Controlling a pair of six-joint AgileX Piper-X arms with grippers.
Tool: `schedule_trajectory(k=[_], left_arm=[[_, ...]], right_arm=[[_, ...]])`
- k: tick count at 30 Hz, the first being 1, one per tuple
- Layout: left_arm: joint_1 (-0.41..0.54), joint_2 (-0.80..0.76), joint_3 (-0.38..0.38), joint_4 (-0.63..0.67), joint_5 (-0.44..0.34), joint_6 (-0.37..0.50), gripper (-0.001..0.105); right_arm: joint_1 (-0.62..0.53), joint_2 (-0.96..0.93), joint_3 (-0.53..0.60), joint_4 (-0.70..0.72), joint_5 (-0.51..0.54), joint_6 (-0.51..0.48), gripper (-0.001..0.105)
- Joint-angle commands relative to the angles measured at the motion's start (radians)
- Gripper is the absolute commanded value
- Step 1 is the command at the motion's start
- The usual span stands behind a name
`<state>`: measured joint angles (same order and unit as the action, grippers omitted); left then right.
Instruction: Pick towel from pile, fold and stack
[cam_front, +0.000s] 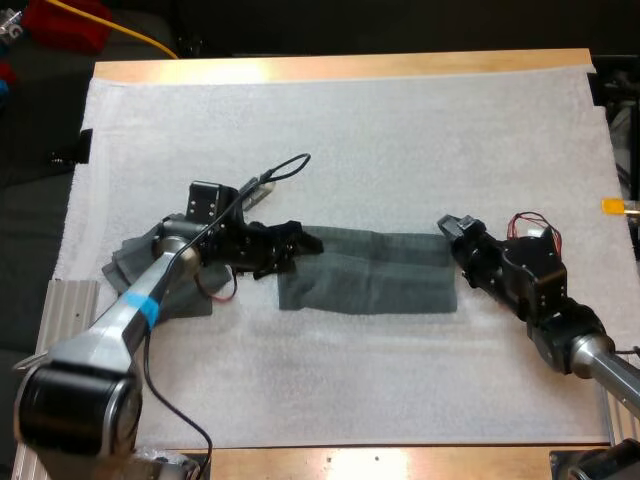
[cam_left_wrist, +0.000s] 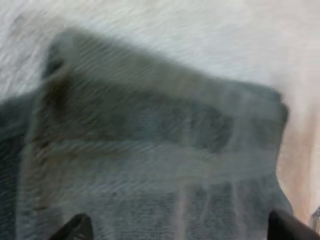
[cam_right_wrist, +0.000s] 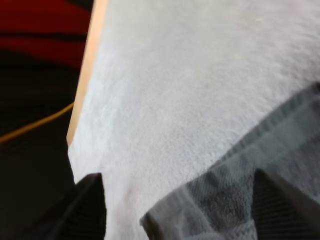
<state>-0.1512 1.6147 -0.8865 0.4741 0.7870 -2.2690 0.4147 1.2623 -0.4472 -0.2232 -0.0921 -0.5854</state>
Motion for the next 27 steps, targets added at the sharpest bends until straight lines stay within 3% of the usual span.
schedule_trajectory(k=[1,8,17,27], left_arm=[[0.0,-0.029,-0.008,-0.017,-0.002,0.024,0.067],[0.0,-0.143,-0.008,-0.003,-0.003,0.103,0.067],[0.0,-0.284,-0.008,0.077,-0.007,0.176,0.067],[0.0,-0.467,-0.008,0.266,-0.106,0.27,0.067]], right_arm=[[-0.005,-0.002,-0.007,-0.007,-0.02,-0.036,0.063],[-0.005,-0.018,-0.007,0.049,-0.069,-0.127,0.063],[-0.005,-0.14,-0.007,0.276,-0.069,-0.284,0.063],[-0.005,-0.271,-0.007,0.496,-0.067,-0.357,0.063]])
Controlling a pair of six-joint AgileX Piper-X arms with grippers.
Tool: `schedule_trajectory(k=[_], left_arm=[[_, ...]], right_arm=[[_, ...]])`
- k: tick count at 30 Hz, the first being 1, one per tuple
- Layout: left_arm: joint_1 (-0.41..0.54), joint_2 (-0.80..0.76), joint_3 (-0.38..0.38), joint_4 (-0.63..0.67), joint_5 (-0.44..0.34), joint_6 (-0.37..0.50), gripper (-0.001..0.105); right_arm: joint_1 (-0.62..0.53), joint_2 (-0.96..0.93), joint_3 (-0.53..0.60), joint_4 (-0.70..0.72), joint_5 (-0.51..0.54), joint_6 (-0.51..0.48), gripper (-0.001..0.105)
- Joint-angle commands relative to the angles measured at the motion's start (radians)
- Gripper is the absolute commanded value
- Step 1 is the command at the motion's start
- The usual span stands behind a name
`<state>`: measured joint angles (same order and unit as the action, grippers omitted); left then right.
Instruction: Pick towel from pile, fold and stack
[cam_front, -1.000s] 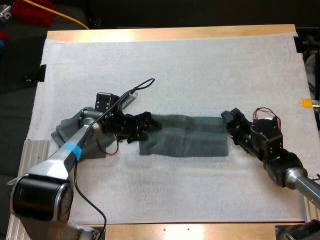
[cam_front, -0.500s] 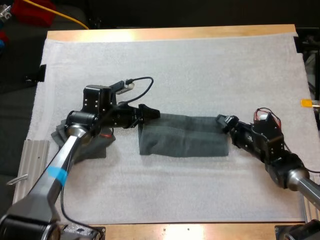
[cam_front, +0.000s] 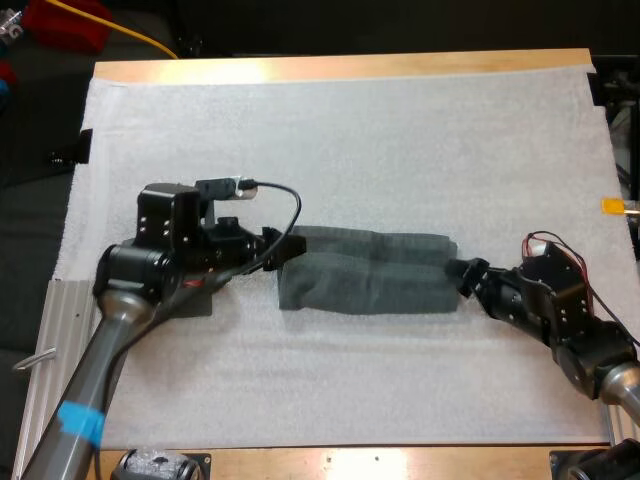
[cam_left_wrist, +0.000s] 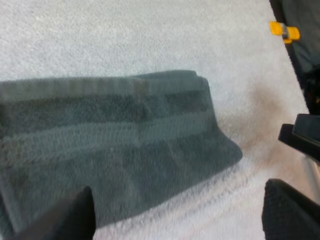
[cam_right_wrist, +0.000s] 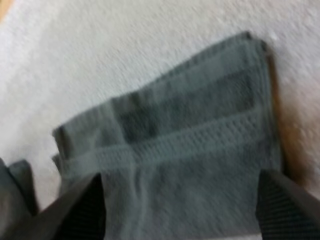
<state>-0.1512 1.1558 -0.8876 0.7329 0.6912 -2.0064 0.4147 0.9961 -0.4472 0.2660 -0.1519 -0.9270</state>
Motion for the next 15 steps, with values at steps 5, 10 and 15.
schedule_trajectory(k=[5,10,15], left_arm=[[0.0,-0.091,-0.007,0.074,-0.015,0.018,0.067],[0.0,-0.174,-0.007,0.13,-0.01,0.024,0.067],[0.0,-0.249,-0.007,0.171,-0.006,0.024,0.067]], right_arm=[[-0.005,-0.056,-0.017,0.117,-0.008,-0.047,0.063],[-0.005,-0.096,-0.064,0.244,0.014,-0.124,0.063],[-0.005,-0.117,-0.149,0.407,0.063,-0.226,0.063]])
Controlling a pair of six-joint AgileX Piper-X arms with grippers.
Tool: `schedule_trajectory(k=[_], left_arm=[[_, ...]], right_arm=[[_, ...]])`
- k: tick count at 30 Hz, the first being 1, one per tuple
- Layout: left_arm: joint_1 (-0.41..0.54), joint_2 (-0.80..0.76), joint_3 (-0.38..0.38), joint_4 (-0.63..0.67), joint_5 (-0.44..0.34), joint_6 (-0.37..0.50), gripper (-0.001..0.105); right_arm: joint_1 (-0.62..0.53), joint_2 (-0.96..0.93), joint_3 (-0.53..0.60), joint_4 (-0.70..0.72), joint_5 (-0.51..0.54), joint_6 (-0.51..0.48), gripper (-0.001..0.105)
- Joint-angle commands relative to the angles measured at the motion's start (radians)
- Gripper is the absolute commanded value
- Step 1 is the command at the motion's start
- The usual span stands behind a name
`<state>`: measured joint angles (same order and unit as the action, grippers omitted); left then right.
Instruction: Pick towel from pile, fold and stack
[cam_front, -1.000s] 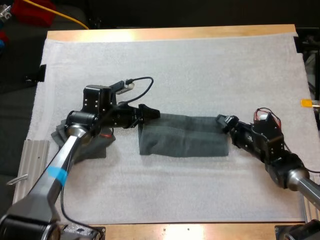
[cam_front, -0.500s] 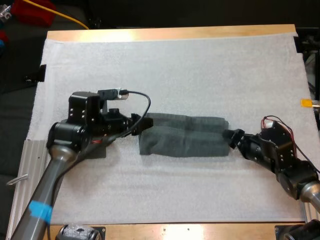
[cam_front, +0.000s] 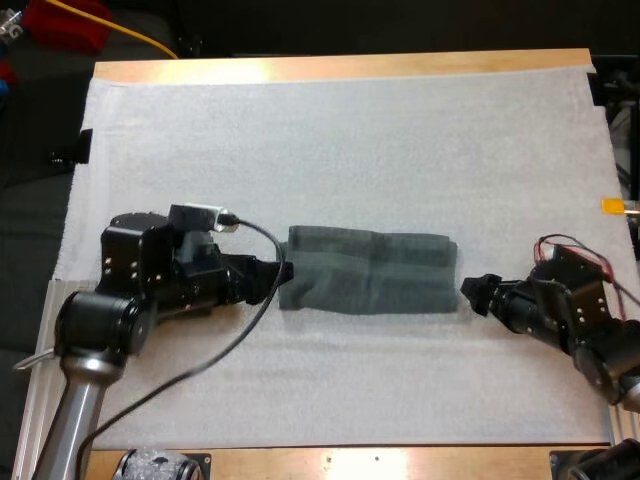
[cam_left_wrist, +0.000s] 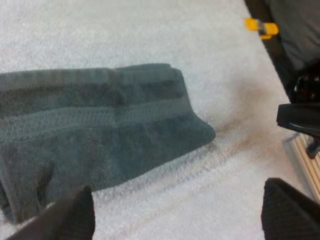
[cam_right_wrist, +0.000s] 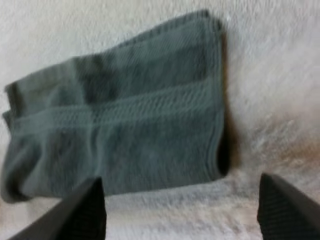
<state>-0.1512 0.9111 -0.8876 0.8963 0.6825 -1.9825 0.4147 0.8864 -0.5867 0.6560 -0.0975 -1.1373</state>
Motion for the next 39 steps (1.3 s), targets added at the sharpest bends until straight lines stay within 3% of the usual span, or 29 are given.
schedule_trajectory(k=[1,6,14,26,33,39], left_arm=[[0.0,-0.014,-0.007,0.016,0.002,0.0,0.067],[0.0,-0.037,-0.007,0.038,-0.016,0.008,0.067],[0.0,-0.036,-0.007,0.046,-0.016,0.008,0.067],[0.0,-0.036,-0.007,0.047,-0.016,-0.01,0.067],[0.0,-0.036,-0.007,0.067,-0.013,-0.01,0.067],[0.0,-0.036,-0.007,0.081,-0.013,-0.01,0.067]], right_arm=[[-0.005,-0.009,-0.024,0.04,0.015,-0.032,0.063],[-0.005,-0.009,-0.092,0.11,0.061,-0.113,0.063],[-0.061,0.008,-0.101,0.112,0.082,-0.172,0.063],[-0.347,0.194,-0.101,0.071,-0.267,-0.396,0.063],[-0.375,0.353,-0.101,-0.077,-0.456,-0.409,0.063],[-0.375,0.493,-0.101,-0.135,-0.534,-0.407,0.063]])
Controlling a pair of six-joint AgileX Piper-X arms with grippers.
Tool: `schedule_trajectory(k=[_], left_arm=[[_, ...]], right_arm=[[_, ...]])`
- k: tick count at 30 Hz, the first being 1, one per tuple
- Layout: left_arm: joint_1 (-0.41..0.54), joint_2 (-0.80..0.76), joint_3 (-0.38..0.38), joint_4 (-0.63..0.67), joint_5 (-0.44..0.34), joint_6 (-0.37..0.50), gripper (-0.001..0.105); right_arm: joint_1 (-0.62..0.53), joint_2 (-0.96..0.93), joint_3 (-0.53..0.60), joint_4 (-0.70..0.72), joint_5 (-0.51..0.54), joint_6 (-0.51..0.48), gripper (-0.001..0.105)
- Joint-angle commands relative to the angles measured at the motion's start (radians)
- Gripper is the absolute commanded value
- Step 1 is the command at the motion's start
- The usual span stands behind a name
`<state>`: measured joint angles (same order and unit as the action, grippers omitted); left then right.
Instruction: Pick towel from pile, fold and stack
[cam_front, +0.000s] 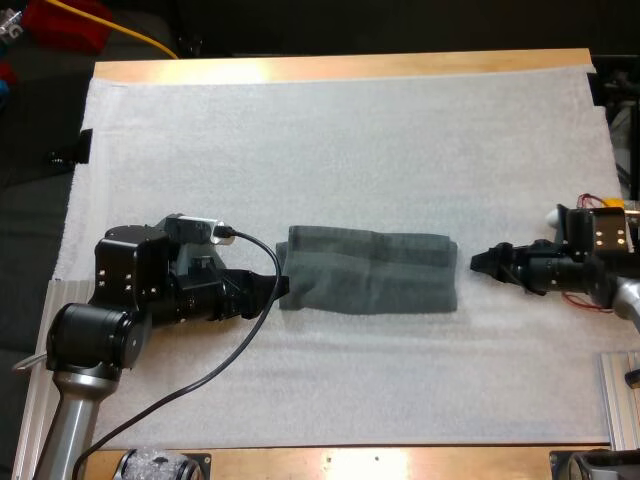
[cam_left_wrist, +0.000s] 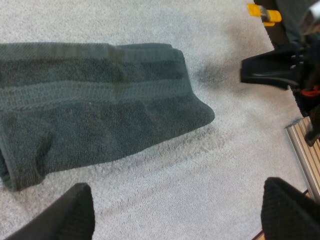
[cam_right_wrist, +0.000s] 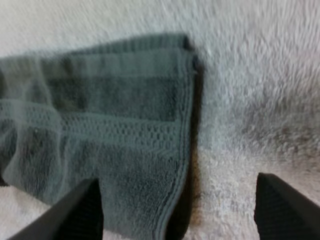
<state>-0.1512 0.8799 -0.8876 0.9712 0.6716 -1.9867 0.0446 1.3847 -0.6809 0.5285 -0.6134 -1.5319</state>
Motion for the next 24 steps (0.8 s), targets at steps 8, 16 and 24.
schedule_trajectory(k=[8,16,24], left_arm=[[0.0,-0.005,-0.007,0.006,-0.002,-0.006,0.067],[0.0,-0.005,-0.007,0.006,-0.002,-0.006,0.067],[0.0,-0.005,-0.007,0.006,-0.002,-0.006,0.067]], right_arm=[[0.0,0.123,-0.007,-0.08,-0.057,0.045,0.063],[0.126,0.224,-0.007,-0.227,-0.04,0.217,0.063],[0.257,0.303,-0.007,-0.259,-0.027,0.29,0.063]])
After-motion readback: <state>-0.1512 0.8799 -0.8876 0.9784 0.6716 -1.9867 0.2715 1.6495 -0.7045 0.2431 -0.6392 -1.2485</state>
